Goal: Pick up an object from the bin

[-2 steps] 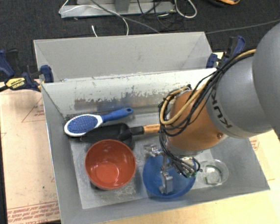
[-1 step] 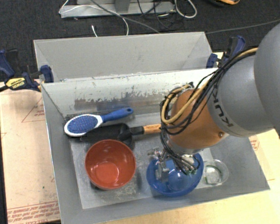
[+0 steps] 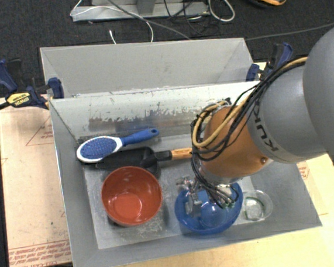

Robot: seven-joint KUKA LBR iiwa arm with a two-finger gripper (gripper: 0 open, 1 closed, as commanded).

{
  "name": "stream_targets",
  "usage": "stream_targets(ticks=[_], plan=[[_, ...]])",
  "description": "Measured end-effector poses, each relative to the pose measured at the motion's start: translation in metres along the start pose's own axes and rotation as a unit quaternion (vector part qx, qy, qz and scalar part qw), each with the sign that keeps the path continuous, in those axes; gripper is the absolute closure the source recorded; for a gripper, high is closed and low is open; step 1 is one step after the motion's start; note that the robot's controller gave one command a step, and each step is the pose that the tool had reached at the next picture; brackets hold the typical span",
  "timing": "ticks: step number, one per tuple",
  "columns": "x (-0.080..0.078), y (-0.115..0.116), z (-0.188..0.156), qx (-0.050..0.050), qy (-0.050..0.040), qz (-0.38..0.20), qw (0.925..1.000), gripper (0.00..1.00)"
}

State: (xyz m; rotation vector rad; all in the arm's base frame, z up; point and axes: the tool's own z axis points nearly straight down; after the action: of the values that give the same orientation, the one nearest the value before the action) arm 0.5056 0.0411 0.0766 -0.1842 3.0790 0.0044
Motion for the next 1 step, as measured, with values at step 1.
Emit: stream_targets(ticks=[1], plan=[[-0.0039, -0.0048, -0.0792, 0.0, 0.0095, -0.006, 0.9999, 1.0]])
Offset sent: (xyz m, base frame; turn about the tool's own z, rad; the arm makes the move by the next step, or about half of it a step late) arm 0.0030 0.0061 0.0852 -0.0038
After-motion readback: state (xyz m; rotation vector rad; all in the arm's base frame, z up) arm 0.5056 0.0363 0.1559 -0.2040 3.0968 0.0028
